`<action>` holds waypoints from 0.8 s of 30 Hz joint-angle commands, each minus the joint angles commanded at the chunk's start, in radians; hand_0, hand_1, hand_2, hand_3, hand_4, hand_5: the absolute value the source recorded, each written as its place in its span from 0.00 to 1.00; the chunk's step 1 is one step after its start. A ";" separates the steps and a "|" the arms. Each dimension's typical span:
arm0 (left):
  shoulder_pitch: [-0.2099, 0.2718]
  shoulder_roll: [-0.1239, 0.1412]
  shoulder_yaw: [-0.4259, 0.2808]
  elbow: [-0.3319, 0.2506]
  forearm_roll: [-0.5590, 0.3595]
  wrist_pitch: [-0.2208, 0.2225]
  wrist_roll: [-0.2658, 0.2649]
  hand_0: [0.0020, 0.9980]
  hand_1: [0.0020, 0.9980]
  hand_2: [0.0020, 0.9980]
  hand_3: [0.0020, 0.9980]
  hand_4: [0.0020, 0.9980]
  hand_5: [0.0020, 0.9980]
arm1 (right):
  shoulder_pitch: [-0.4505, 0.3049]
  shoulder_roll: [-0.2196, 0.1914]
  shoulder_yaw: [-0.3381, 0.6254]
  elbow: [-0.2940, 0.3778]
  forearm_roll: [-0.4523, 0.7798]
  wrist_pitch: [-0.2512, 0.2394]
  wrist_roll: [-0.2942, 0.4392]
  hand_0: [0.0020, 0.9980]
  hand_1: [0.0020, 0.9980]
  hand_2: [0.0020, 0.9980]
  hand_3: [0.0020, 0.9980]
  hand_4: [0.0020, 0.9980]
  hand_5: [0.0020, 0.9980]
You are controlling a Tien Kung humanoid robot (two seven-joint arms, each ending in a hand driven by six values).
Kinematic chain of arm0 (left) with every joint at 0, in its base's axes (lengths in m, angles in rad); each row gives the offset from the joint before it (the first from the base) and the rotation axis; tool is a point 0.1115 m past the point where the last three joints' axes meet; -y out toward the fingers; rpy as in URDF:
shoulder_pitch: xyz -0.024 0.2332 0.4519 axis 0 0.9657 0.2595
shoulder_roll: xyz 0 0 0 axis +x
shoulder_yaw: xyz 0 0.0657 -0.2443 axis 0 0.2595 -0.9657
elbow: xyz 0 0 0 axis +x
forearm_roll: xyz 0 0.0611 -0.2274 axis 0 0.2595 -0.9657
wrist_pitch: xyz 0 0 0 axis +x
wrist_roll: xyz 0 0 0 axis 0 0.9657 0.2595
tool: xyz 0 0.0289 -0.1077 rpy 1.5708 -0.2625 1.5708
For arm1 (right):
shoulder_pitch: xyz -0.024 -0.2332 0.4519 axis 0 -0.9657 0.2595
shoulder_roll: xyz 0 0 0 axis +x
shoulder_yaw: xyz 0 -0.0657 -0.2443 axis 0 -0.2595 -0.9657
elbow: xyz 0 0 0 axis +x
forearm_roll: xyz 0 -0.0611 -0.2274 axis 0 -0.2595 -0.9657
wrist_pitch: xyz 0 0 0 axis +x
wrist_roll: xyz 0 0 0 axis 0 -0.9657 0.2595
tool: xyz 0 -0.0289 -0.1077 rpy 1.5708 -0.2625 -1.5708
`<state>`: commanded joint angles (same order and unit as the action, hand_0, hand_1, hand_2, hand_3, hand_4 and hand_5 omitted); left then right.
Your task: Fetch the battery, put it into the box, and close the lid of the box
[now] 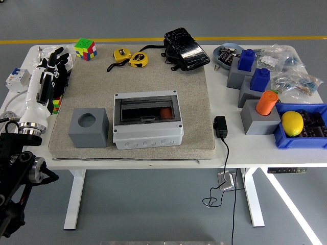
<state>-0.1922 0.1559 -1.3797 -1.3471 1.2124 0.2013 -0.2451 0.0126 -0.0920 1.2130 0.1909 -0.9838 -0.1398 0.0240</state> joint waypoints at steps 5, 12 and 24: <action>-0.001 0.000 -0.002 0.000 -0.002 0.000 0.000 0.89 0.88 0.84 0.87 1.00 1.00 | -0.023 -0.001 0.024 -0.006 -0.014 0.006 -0.001 0.85 0.82 0.79 0.82 1.00 1.00; -0.001 -0.004 -0.003 0.001 -0.002 0.000 0.000 0.89 0.88 0.84 0.87 1.00 1.00 | -0.046 -0.002 0.066 -0.004 -0.040 0.014 -0.004 0.84 0.81 0.79 0.82 1.00 1.00; 0.000 -0.003 -0.010 -0.002 0.004 0.000 0.002 0.88 0.88 0.84 0.87 1.00 1.00 | -0.036 0.007 0.163 -0.011 -0.118 0.015 -0.026 0.84 0.81 0.79 0.82 1.00 1.00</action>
<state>-0.1922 0.1530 -1.3899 -1.3495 1.2159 0.2013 -0.2431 -0.0235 -0.0847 1.3764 0.1800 -1.1021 -0.1248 -0.0016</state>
